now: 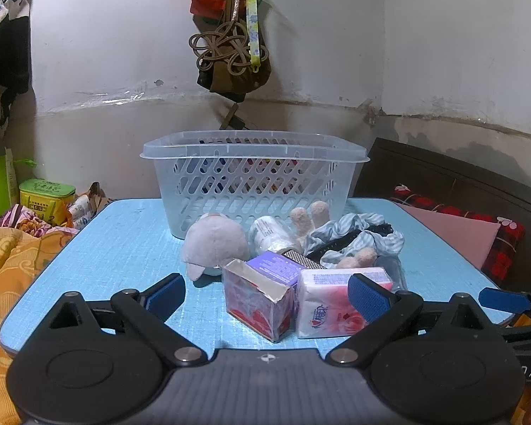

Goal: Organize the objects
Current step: 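Move the right gripper toward the pile of items on the table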

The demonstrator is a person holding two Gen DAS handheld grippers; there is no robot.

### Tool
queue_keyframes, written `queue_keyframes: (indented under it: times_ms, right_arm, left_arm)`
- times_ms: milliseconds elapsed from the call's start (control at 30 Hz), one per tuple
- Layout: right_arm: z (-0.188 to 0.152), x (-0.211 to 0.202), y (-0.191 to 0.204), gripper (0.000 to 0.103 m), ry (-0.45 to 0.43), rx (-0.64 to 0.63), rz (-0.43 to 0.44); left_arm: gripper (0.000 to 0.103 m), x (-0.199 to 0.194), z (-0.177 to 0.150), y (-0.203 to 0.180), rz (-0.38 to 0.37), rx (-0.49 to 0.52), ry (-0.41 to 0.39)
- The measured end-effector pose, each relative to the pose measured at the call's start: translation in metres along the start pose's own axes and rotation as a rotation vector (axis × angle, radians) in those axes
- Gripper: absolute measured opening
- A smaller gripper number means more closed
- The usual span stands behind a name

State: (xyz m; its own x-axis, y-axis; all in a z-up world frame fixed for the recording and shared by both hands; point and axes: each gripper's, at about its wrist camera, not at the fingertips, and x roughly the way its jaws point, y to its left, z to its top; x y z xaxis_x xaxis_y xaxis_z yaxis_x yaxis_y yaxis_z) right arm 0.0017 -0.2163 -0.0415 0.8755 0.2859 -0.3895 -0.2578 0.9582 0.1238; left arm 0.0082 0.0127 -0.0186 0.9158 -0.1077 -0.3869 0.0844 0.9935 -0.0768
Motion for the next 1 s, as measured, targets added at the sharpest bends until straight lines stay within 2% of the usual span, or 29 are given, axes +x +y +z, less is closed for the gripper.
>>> queue_keyframes:
  times_ms: [733,1000]
  right_arm:
    - [-0.0031,0.0032,-0.0008,0.103,0.006,0.009,0.006]
    - [-0.0009,0.0047,-0.0029,0.103,-0.058,0.032,0.029]
  left_arm:
    - [0.1,0.0027,-0.0024,-0.0006,0.002,0.004,0.004]
    - [0.1,-0.0006,0.0015,0.0022,0.002,0.018,-0.011]
